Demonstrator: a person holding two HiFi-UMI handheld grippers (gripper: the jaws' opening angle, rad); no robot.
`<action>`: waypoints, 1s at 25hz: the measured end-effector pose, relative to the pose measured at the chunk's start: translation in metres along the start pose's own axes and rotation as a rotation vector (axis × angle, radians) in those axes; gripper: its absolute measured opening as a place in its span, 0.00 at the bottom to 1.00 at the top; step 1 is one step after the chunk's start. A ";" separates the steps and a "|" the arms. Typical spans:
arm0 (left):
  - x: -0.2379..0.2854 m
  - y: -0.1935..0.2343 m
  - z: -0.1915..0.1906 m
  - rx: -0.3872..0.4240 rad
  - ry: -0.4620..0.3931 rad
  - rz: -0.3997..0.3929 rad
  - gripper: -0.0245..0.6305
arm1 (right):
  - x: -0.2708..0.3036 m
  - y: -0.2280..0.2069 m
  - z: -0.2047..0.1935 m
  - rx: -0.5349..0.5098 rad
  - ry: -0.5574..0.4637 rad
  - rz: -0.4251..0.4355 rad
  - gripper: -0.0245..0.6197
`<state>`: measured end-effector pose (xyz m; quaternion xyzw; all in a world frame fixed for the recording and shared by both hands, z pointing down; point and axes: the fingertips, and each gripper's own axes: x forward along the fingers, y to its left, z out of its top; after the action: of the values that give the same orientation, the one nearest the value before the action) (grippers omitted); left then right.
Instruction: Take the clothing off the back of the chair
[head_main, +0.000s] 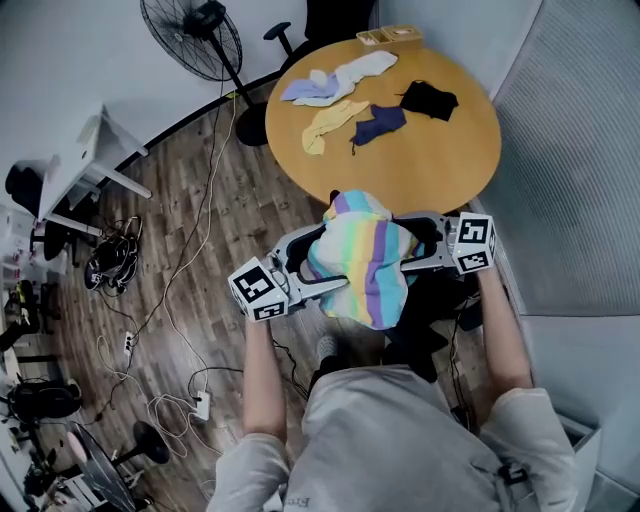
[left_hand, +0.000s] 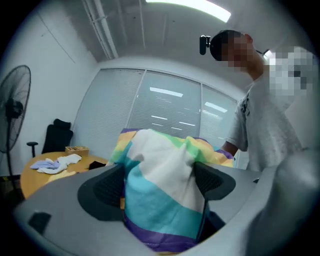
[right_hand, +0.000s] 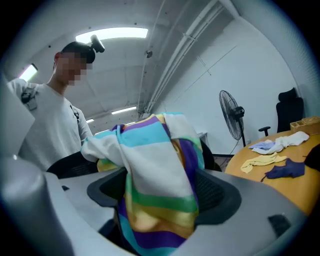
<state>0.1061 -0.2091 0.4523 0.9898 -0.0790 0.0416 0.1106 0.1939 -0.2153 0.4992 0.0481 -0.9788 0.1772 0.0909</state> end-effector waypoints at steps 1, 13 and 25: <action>0.004 0.000 -0.001 -0.024 -0.007 -0.048 0.70 | 0.003 0.001 0.000 0.010 -0.010 0.018 0.65; 0.009 -0.019 -0.004 -0.196 -0.081 -0.200 0.51 | 0.008 0.015 0.008 0.186 -0.217 0.063 0.37; -0.003 -0.025 0.003 -0.159 -0.186 0.070 0.16 | 0.002 0.019 0.036 0.114 -0.220 -0.148 0.24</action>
<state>0.1072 -0.1851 0.4442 0.9742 -0.1265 -0.0527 0.1795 0.1842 -0.2110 0.4597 0.1446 -0.9649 0.2191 -0.0071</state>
